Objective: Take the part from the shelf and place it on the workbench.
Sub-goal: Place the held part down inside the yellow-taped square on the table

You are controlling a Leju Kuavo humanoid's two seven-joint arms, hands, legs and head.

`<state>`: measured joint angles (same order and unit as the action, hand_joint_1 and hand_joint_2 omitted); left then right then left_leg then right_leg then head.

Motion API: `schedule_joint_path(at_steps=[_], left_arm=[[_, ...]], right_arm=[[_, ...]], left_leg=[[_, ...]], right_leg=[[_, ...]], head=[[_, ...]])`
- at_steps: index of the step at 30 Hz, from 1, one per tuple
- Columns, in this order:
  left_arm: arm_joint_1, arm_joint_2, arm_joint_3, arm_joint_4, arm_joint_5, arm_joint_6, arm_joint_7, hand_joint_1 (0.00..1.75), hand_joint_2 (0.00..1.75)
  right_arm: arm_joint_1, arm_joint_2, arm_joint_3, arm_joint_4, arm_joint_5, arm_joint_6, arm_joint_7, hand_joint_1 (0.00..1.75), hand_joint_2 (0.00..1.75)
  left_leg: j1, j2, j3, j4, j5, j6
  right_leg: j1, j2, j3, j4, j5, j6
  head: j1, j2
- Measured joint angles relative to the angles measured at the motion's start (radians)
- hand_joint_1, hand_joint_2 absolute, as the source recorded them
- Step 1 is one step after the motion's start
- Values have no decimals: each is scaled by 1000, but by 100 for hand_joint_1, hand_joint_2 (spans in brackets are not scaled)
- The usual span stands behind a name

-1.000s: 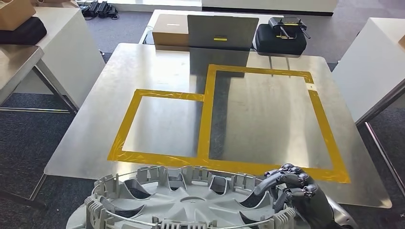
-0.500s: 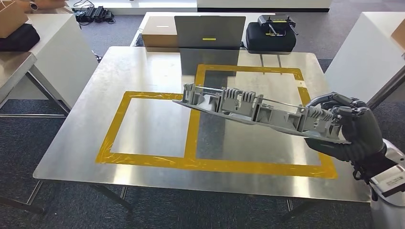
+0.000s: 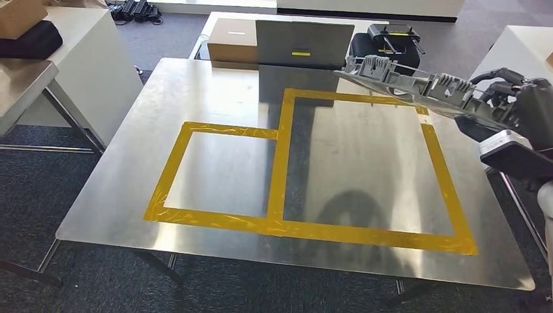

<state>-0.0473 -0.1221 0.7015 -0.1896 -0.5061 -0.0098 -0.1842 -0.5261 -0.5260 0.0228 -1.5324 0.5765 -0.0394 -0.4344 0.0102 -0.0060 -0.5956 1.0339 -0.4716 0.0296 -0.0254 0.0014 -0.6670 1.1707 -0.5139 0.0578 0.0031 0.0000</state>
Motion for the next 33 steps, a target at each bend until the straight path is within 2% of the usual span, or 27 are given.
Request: schedule_joint_path(at_steps=[2,3,4,7,8,9,11,12,13,14,16,17,18,21,23,24,26,27,28,29,31,32,33], left_arm=[[0,0,0,0,-6,-3,-4,0,175],[0,1,0,0,-8,-4,-6,0,175],[0,1,0,0,-9,-5,-7,0,175],[1,2,0,0,-10,-10,-12,0,175],[1,2,0,0,-11,-12,-13,0,175],[0,2,0,0,-12,-13,-14,0,175],[1,2,0,1,-16,-15,-14,0,175],[1,2,0,1,-19,-16,-14,0,175],[2,2,0,1,-22,-18,-14,0,175],[2,3,0,1,-25,-19,-14,0,175],[1,5,0,0,-28,-21,-15,0,175],[0,6,0,0,-28,-21,-15,0,175],[-1,7,0,1,-29,-22,-16,0,175],[-2,7,1,1,-29,-23,-16,0,175],[-3,8,3,0,-32,-23,-16,0,175],[-4,9,4,0,-34,-23,-16,0,175],[-6,9,8,0,-40,-23,-16,0,175],[-6,9,10,0,-43,-23,-16,0,175],[-5,9,12,0,-44,-23,-16,0,175],[-6,8,13,0,-45,-23,-16,0,175],[-6,8,15,0,-46,-23,-16,0,175],[-7,8,16,0,-46,-23,-16,0,175],[-6,9,16,0,-46,-24,-16,0,175]], right_arm=[[-31,-9,28,54,76,-47,23,175,175],[-45,-11,42,80,109,-67,33,175,175],[-59,-12,57,110,139,-83,42,175,175],[-103,-13,95,193,206,-106,62,175,175],[-117,-12,107,218,225,-113,68,175,175],[-130,-11,121,244,247,-121,75,175,175],[-152,-5,153,303,288,-144,87,175,175],[-161,0,170,336,308,-156,92,175,175],[-170,6,186,367,328,-169,97,175,175],[-178,13,200,396,348,-181,103,175,175],[-194,33,230,449,389,-203,117,175,175],[-203,44,244,474,403,-211,122,175,175],[-210,55,256,496,413,-217,127,175,175],[-235,82,286,545,449,-224,135,175,175],[-256,105,309,577,484,-233,141,175,175],[-266,120,323,596,500,-240,145,175,175],[-280,157,352,635,527,-256,154,175,175],[-282,178,368,652,539,-262,159,175,175],[-282,200,384,666,550,-266,165,175,175],[-282,220,397,677,557,-268,170,175,175],[-285,255,418,691,566,-269,177,175,175],[-288,270,427,697,568,-268,177,175,175],[-290,285,436,702,570,-264,175,175,175]], left_leg=[[-4,-3,-1,4,-4,-11],[-6,-3,-2,4,-5,-17],[-7,-3,-3,2,-4,-23],[-6,-2,-7,14,-15,-40],[-5,-1,-22,46,-34,-44],[-5,0,-48,102,-62,-47],[-5,0,-121,243,-118,-50],[-5,0,-146,285,-125,-49],[-6,0,-153,289,-112,-47],[-6,0,-139,251,-80,-44],[-10,0,-76,109,-8,-32],[-12,0,-49,51,13,-26],[-15,0,-33,15,22,-22],[-16,0,-26,-4,23,-9],[-10,1,-18,-16,28,0],[-7,2,-14,-20,30,4],[-7,3,-13,-21,29,6],[-7,4,-12,-21,28,6],[-6,5,-11,-19,27,5],[-5,6,-10,-17,25,3],[-3,4,-10,-10,19,-5],[-3,3,-11,-5,16,-11],[-4,2,-13,-2,14,-18]], right_leg=[[1,0,48,-112,44,-7],[3,0,57,-134,47,-13],[6,1,56,-137,43,-20],[3,2,58,-142,46,-42],[1,1,60,-144,47,-48],[1,0,61,-144,46,-53],[4,0,62,-144,44,-58],[6,0,64,-144,43,-59],[8,1,66,-143,42,-60],[10,1,69,-143,40,-60],[13,3,74,-142,35,-57],[14,4,74,-141,33,-54],[15,5,74,-141,32,-49],[13,5,75,-144,31,-32],[12,4,63,-111,8,-23],[11,3,42,-64,-17,-18],[9,2,-24,66,-72,-11],[8,2,-51,114,-83,-9],[6,2,-62,126,-75,-7],[5,2,-52,98,-49,-7],[1,1,10,-33,19,-6],[2,2,36,-90,39,-11],[3,4,52,-124,47,-17]], head=[[3,0],[3,0],[2,0],[-1,0],[-2,0],[-5,0],[-9,0],[-10,0],[-11,0],[-11,0],[-12,0],[-12,0],[-12,0],[-12,0],[-8,0],[-5,0],[0,0],[0,0],[1,0],[1,0],[3,0],[4,0],[4,0]])
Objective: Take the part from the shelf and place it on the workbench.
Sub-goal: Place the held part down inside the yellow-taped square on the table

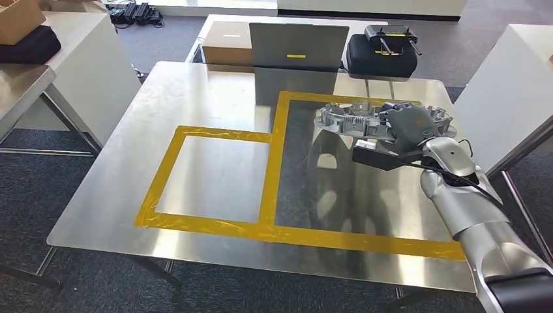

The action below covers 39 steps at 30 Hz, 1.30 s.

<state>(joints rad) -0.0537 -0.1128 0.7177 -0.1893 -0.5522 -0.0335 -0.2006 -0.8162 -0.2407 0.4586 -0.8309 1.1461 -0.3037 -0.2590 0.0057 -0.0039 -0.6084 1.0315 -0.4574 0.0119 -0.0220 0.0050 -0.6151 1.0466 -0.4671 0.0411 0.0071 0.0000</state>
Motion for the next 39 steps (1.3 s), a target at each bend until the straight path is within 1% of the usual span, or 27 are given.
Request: schedule_joint_path(at_steps=[3,5,6,8,9,10,11,12,13,14,15,16,19,20,21,23,24,25,26,27,29,30,31,34,36,37,39], left_arm=[[1,1,1,0,-1,-1,0,0,175],[1,2,1,0,-1,-1,0,0,175],[1,2,1,0,-1,-2,0,0,175],[1,2,1,0,-1,-3,0,0,175],[2,2,1,0,-1,-3,0,0,175],[3,2,2,0,-1,-3,0,0,175],[4,2,2,0,-2,-3,0,0,175],[4,3,4,0,-2,-3,-1,0,175],[5,3,5,0,-3,-3,-3,0,175],[5,3,6,0,-5,-3,-6,0,175],[5,3,7,0,-9,-4,-12,0,175],[6,4,7,1,-12,-5,-18,0,175],[12,4,8,1,-17,-9,-35,0,175],[13,4,8,1,-18,-10,-40,0,175],[14,5,8,1,-18,-11,-45,0,175],[15,7,8,1,-19,-12,-51,0,175],[16,7,9,1,-19,-12,-53,0,175],[18,7,9,1,-19,-12,-56,0,175],[19,7,9,1,-19,-12,-58,0,175],[21,8,9,2,-19,-13,-61,0,175],[21,8,9,2,-19,-14,-66,0,175],[21,8,9,2,-19,-15,-68,0,175],[22,9,9,2,-19,-15,-70,0,175],[23,12,10,3,-19,-17,-73,0,175],[24,14,12,5,-19,-19,-75,0,175],[24,15,13,5,-19,-19,-76,0,175],[26,16,16,6,-19,-20,-76,0,175]], right_arm=[[-2,46,27,8,2,18,-6,175,175],[-3,73,42,8,1,25,-6,175,175],[-3,84,47,8,1,27,-6,175,175],[-2,101,59,9,-1,32,-10,175,175],[0,108,65,9,-3,35,-13,175,175],[3,114,71,9,-5,37,-17,175,175],[7,120,77,8,-8,38,-20,175,175],[12,125,83,8,-10,39,-22,175,175],[18,131,90,8,-12,39,-21,175,175],[23,134,95,8,-14,38,-20,175,175],[27,137,99,8,-16,37,-19,175,175],[31,138,103,8,-19,36,-17,175,175],[39,136,110,8,-32,33,-18,175,175],[42,133,112,7,-36,32,-19,175,175],[44,130,114,5,-40,32,-19,175,175],[55,122,118,1,-45,34,-17,175,175],[63,117,120,-1,-46,35,-13,175,175],[73,111,122,-4,-45,35,-7,175,175],[81,105,123,-8,-43,35,0,175,175],[88,98,123,-13,-40,34,7,175,175],[93,81,122,-28,-35,33,18,175,175],[95,72,121,-34,-32,32,22,175,175],[97,62,120,-39,-29,31,26,175,175],[105,25,113,-46,-23,29,39,175,175],[108,-1,103,-47,-24,27,45,175,175],[109,-13,97,-47,-25,26,48,175,175],[119,-38,83,-47,-27,21,55,175,175]], left_leg=[[0,-1,0,-4,0,-21],[3,0,-10,21,-18,-33],[4,0,-29,63,-43,-38],[5,0,-91,197,-107,-43],[5,0,-119,256,-127,-45],[5,0,-134,284,-129,-45],[5,0,-129,270,-110,-44],[5,0,-104,216,-76,-42],[5,0,-68,140,-41,-38],[4,0,-34,71,-15,-34],[3,-1,-12,25,-2,-30],[1,-1,-1,3,0,-25],[0,-1,2,-3,3,-5],[2,0,4,-7,5,2],[4,2,5,-11,7,7],[4,3,5,-13,8,13],[4,3,5,-12,7,14],[4,2,5,-11,7,15],[4,2,5,-10,6,15],[4,2,5,-8,5,14],[3,1,5,-4,3,9],[1,1,5,-2,1,5],[0,0,5,-2,1,0],[-2,-1,5,-6,2,-16],[-1,-1,-11,29,-25,-26],[0,0,-32,77,-54,-30],[1,0,-92,215,-120,-35]], right_leg=[[5,3,4,-15,0,-25],[3,3,7,-20,4,-40],[1,2,9,-22,5,-45],[3,1,9,-23,4,-51],[4,1,10,-22,4,-52],[5,2,10,-22,3,-53],[5,2,11,-21,2,-53],[5,3,13,-20,1,-51],[5,4,15,-19,-1,-49],[7,5,15,-17,-3,-45],[9,6,15,-15,-5,-40],[10,6,15,-15,-6,-34],[10,6,16,-18,-7,-16],[9,5,10,-3,-18,-10],[9,4,-5,32,-40,-5],[8,2,-66,159,-104,1],[8,2,-97,223,-128,3],[8,2,-117,260,-134,4],[8,1,-117,257,-121,3],[8,1,-97,212,-91,1],[9,-2,-25,68,-26,-6],[11,-3,0,15,-8,-11],[14,-3,14,-15,-1,-16],[14,-3,14,-26,2,-33],[9,-5,16,-31,7,-45],[8,-6,17,-32,8,-49],[8,-8,17,-32,8,-51]], head=[[-2,0],[-6,0],[-8,0],[-14,0],[-15,0],[-16,0],[-17,0],[-18,0],[-19,0],[-20,0],[-21,0],[-21,0],[-20,0],[-18,0],[-16,0],[-12,0],[-11,0],[-10,0],[-10,0],[-9,0],[-8,0],[-7,0],[-7,0],[-7,0],[-11,0],[-14,0],[-19,0]])
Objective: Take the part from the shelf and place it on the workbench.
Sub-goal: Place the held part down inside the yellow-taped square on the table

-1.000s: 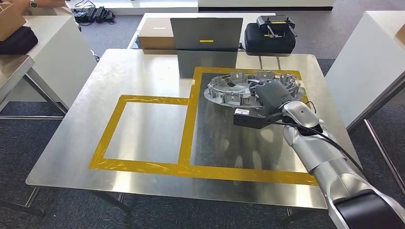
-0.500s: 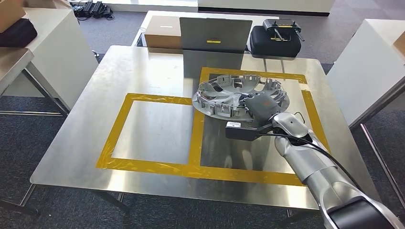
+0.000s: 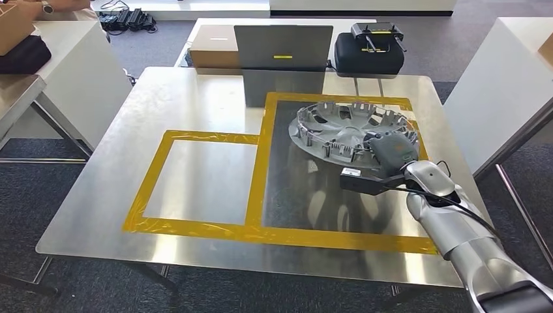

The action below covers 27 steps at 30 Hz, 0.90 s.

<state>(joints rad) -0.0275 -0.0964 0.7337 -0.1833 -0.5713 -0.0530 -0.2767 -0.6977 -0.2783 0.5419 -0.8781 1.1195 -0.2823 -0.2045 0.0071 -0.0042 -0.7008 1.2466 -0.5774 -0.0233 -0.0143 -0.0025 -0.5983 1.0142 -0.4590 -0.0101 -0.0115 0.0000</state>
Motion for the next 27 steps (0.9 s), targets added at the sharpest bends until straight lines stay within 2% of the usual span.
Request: schedule_joint_path(at_steps=[1,2,3,5,7,11,12,13,15,16,17,18,20,22,24,26,27], left_arm=[[2,1,2,0,0,0,0,0,175],[4,1,4,0,0,0,0,0,175],[5,1,6,1,1,0,-1,0,175],[6,1,9,1,1,0,-4,0,175],[6,1,11,1,2,0,-8,0,175],[6,1,17,1,4,0,-13,0,175],[5,1,17,1,4,0,-15,0,175],[4,1,18,1,4,0,-16,0,175],[3,1,20,1,4,0,-17,0,175],[4,1,22,1,4,1,-17,0,175],[4,1,23,1,4,1,-17,0,175],[4,1,24,1,3,2,-18,0,175],[2,0,25,1,3,3,-19,0,175],[0,1,25,1,2,4,-21,0,175],[-3,1,25,1,2,5,-21,0,175],[-4,2,26,1,1,7,-22,0,175],[-5,2,26,1,1,8,-22,0,175]], right_arm=[[8,-11,-7,0,0,-3,4,175,175],[16,-22,-15,0,2,-7,8,175,175],[25,-31,-23,0,4,-11,12,175,175],[37,-44,-41,1,7,-17,14,175,175],[42,-54,-59,2,9,-22,10,175,175],[50,-60,-81,5,17,-24,-5,175,175],[51,-61,-86,6,19,-24,-10,175,175],[52,-61,-91,8,22,-24,-16,175,175],[55,-62,-96,13,28,-24,-28,175,175],[59,-62,-96,16,31,-23,-33,175,175],[63,-61,-96,19,35,-23,-38,175,175],[65,-61,-96,22,37,-23,-43,175,175],[62,-58,-96,28,41,-23,-52,175,175],[55,-54,-96,33,45,-23,-57,175,175],[50,-46,-95,38,49,-22,-60,87,87],[45,-37,-95,44,52,-21,-60,0,0],[40,-31,-95,47,53,-20,-60,0,0]], left_leg=[[0,0,-23,52,-17,-2],[1,0,-30,68,-13,-2],[1,0,-16,42,8,-1],[2,0,52,-96,73,4],[0,-1,102,-198,103,13],[-3,-1,109,-220,109,40],[-1,0,110,-223,112,47],[0,0,111,-226,115,53],[0,0,110,-227,115,57],[-1,0,110,-226,115,58],[-1,0,109,-225,115,58],[-1,0,109,-223,114,57],[-1,-1,110,-219,111,54],[-5,-1,109,-215,108,45],[-7,-1,108,-218,109,33],[-7,-1,107,-217,106,21],[-6,-1,100,-200,94,16]], right_leg=[[0,0,0,0,0,0],[0,0,0,1,0,0],[0,1,1,1,-1,1],[0,4,1,4,-4,6],[3,7,0,8,-6,17],[1,8,-4,10,-8,43],[0,8,-13,31,-23,49],[0,7,-32,75,-49,53],[-1,7,-96,210,-113,59],[-1,7,-125,269,-132,61],[-1,7,-139,294,-133,61],[-1,6,-132,278,-113,60],[-2,5,-67,144,-46,56],[2,5,-11,31,-9,46],[7,5,-4,12,-7,33],[4,5,-4,8,-3,20],[1,5,-3,5,-1,13]], head=[[-1,0],[-1,0],[-2,0],[-4,0],[-4,0],[-1,0],[0,0],[3,0],[7,0],[8,0],[9,0],[9,0],[11,0],[11,0],[11,0],[10,0],[8,0]])
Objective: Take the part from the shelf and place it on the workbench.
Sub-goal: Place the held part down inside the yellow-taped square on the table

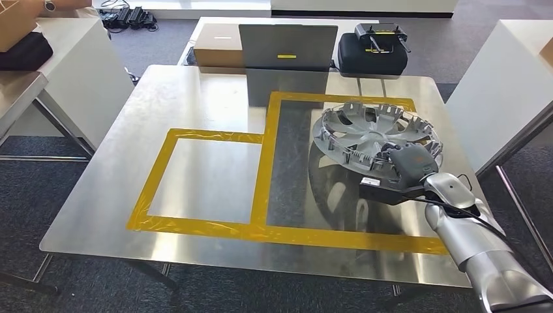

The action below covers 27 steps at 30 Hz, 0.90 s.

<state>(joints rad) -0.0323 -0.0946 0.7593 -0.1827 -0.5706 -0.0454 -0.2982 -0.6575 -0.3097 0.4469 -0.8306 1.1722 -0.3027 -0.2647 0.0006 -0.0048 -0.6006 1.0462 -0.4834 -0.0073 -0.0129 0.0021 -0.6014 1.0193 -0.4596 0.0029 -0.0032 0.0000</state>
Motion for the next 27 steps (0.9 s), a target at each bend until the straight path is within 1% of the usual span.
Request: schedule_joint_path(at_steps=[1,2,3,4,5,6,7,8,9,10,11,12,14,15,16,17,18,19,20,21,22,23,24,25,26,27], left_arm=[[-1,0,0,0,0,2,0,0,175],[-1,0,0,0,0,4,1,0,175],[-2,-1,0,0,0,6,1,0,175],[-2,-1,0,0,0,9,2,0,175],[-2,-1,0,0,0,12,4,0,175],[-2,-1,1,0,0,14,4,0,175],[-2,-1,1,0,0,16,5,0,175],[-2,-1,1,0,-1,19,5,0,131],[-3,-1,2,0,-1,21,5,0,87],[-4,-1,4,0,-2,23,5,0,44],[-5,-2,5,0,-4,24,5,0,0],[-6,-2,7,0,-7,24,5,0,0],[-6,-3,9,0,-14,25,6,0,0],[-7,-4,9,-1,-17,25,6,0,0],[-8,-4,10,-1,-19,25,7,0,0],[-8,-5,10,-1,-21,25,7,0,0],[-9,-5,10,-2,-24,25,7,0,0],[-9,-5,10,-2,-28,24,8,0,0],[-8,-5,11,-2,-31,24,9,0,0],[-8,-5,11,-2,-34,24,11,0,0],[-9,-5,11,-2,-35,24,12,0,0],[-10,-6,11,-2,-35,24,13,0,0],[-11,-7,12,-2,-34,24,14,0,0],[-12,-7,13,-2,-33,24,15,0,0],[-12,-8,14,-2,-31,25,16,0,0],[-12,-9,15,-2,-30,26,19,0,0]], right_arm=[[-5,6,0,3,0,1,0,0,0],[-11,14,1,7,1,2,0,0,0],[-16,21,2,12,2,3,0,0,0],[-20,28,4,19,3,3,-1,0,0],[-23,35,5,26,5,3,-2,0,0],[-26,42,6,33,8,1,-4,0,0],[-31,49,7,39,10,-2,-8,0,0],[-37,56,8,44,11,-4,-12,0,0],[-45,64,8,50,12,-6,-16,0,0],[-53,70,9,55,13,-8,-19,0,0],[-61,78,9,60,14,-9,-23,0,0],[-68,86,10,66,12,-10,-29,0,0],[-84,105,11,79,-3,-4,-52,0,0],[-94,114,11,86,-21,5,-69,0,0],[-104,123,11,94,-46,19,-89,0,0],[-112,130,10,102,-79,37,-112,0,0],[-120,137,7,111,-124,62,-140,0,0],[-124,143,1,120,-174,88,-171,0,0],[-125,150,-7,126,-228,112,-203,0,0],[-126,156,-19,131,-291,136,-239,0,0],[-127,162,-34,133,-348,154,-271,0,0],[-129,167,-51,131,-403,168,-298,0,0],[-131,171,-69,127,-453,178,-320,0,0],[-132,174,-87,117,-496,186,-337,0,0],[-129,176,-105,101,-540,191,-350,0,0],[-121,178,-121,80,-585,197,-362,0,0]], left_leg=[[1,0,-16,36,-23,-5],[2,0,-42,95,-55,-8],[3,0,-75,166,-88,-11],[4,0,-104,228,-112,-14],[4,0,-122,265,-119,-15],[4,0,-121,261,-107,-15],[5,1,-99,215,-76,-13],[5,1,-63,142,-40,-11],[4,1,-28,72,-13,-8],[4,0,-2,18,5,-4],[3,0,10,-8,10,1],[1,0,11,-13,8,7],[2,0,11,-17,14,21],[3,1,11,-20,18,28],[5,1,12,-24,21,34],[6,1,11,-25,23,38],[6,1,11,-26,23,40],[5,1,10,-25,23,41],[5,1,10,-24,23,41],[5,0,10,-23,23,41],[5,0,10,-22,22,40],[5,0,11,-20,21,39],[4,-1,11,-19,20,37],[3,-1,10,-17,19,33],[2,-2,9,-16,18,29],[1,-2,9,-17,18,23]], right_leg=[[-3,-1,1,-2,2,-6],[-3,-1,1,-3,2,-9],[-3,-1,0,-3,2,-11],[-2,-1,0,-2,2,-12],[-2,-1,0,-2,2,-12],[-2,-1,0,-1,2,-12],[-2,-1,1,0,1,-11],[-2,0,1,1,0,-9],[0,0,1,4,-1,-6],[1,1,0,6,-3,-1],[3,2,-1,7,-3,5],[4,2,-1,6,-2,11],[2,3,-1,5,-1,24],[1,2,-6,17,-10,29],[0,2,-20,48,-30,34],[0,1,-44,101,-59,38],[-1,1,-76,169,-93,41],[-1,1,-109,237,-120,43],[-1,1,-131,282,-131,44],[-1,1,-135,289,-122,43],[-1,1,-119,254,-95,41],[0,1,-86,187,-59,37],[1,0,-49,112,-31,32],[4,0,-20,52,-11,27],[7,0,-3,16,-2,22],[11,0,2,2,-3,17]], head=[[-3,0],[-5,0],[-8,0],[-10,0],[-11,0],[-12,0],[-13,0],[-14,0],[-15,0],[-15,0],[-14,0],[-14,0],[-12,0],[-11,0],[-8,0],[-6,0],[-3,0],[-2,0],[-2,0],[-1,0],[0,0],[1,0],[2,0],[3,0],[3,0],[4,0]])
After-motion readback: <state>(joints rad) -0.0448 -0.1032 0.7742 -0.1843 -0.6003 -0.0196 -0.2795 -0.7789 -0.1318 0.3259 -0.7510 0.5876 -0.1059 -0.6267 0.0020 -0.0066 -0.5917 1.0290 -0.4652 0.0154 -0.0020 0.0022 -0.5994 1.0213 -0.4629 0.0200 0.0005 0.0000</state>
